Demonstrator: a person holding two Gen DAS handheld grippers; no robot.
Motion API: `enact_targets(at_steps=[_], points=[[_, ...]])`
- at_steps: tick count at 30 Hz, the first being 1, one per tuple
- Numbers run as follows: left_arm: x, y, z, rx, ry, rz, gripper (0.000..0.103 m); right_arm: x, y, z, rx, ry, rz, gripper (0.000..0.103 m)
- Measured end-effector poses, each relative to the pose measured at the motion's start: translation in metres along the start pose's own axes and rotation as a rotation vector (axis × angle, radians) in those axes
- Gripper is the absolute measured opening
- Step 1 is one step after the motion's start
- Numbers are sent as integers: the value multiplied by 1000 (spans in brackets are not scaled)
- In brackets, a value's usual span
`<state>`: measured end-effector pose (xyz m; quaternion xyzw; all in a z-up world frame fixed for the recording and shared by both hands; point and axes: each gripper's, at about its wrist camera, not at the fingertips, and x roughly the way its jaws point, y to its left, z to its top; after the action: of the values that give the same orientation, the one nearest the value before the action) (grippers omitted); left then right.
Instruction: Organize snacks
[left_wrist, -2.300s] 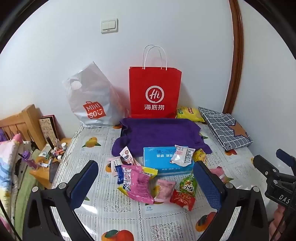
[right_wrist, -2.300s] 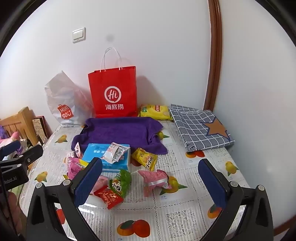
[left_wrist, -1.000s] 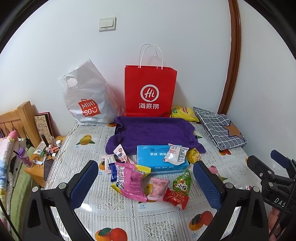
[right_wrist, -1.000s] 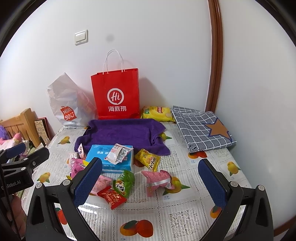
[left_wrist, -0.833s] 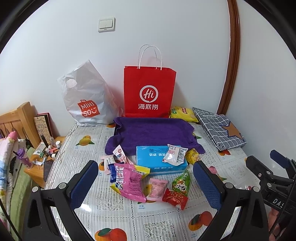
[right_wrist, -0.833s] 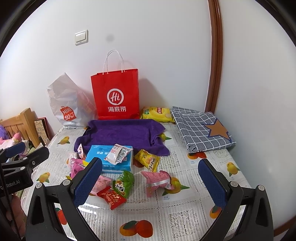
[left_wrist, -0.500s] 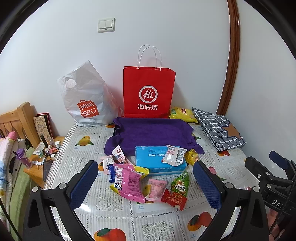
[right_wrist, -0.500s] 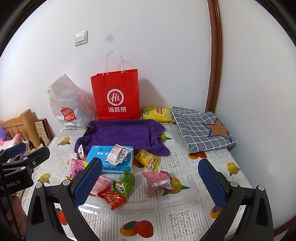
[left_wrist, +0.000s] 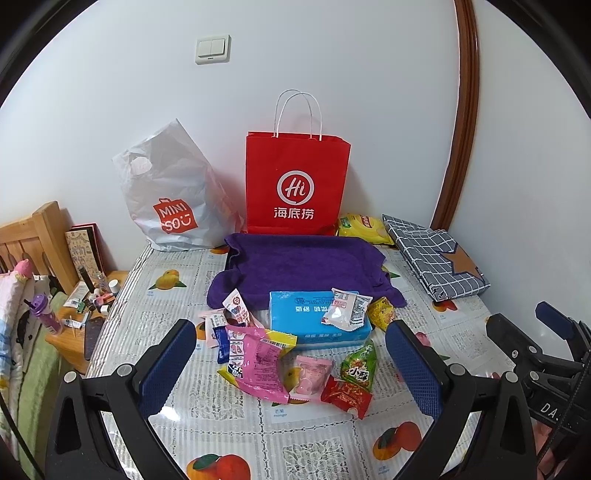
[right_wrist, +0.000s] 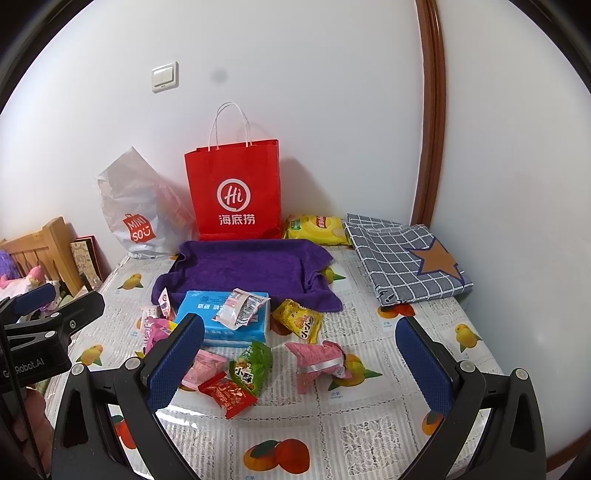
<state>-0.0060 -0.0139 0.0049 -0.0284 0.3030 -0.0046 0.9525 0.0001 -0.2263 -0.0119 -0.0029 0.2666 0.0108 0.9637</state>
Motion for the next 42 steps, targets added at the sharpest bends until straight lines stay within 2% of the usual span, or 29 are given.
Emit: enact_targets(at_steps=[13, 19, 24, 27, 35, 42], points=[[-8, 0, 2, 23, -4, 22, 103, 0, 2, 0, -8, -10, 23, 102], [-8, 2, 3, 32, -21, 31, 103, 0, 2, 1, -15, -35, -19, 103], [-3, 5, 6, 37, -21, 29, 103, 6, -5, 2, 0, -57, 23, 103], [4, 11, 8, 23, -10, 22, 103, 15, -9, 1, 0, -67, 15, 103], [30, 28, 14, -19, 25, 30, 103, 55, -23, -3, 29, -2, 29, 103], [50, 36, 20, -28, 16, 62, 103, 94, -29, -14, 26, 83, 2, 103]])
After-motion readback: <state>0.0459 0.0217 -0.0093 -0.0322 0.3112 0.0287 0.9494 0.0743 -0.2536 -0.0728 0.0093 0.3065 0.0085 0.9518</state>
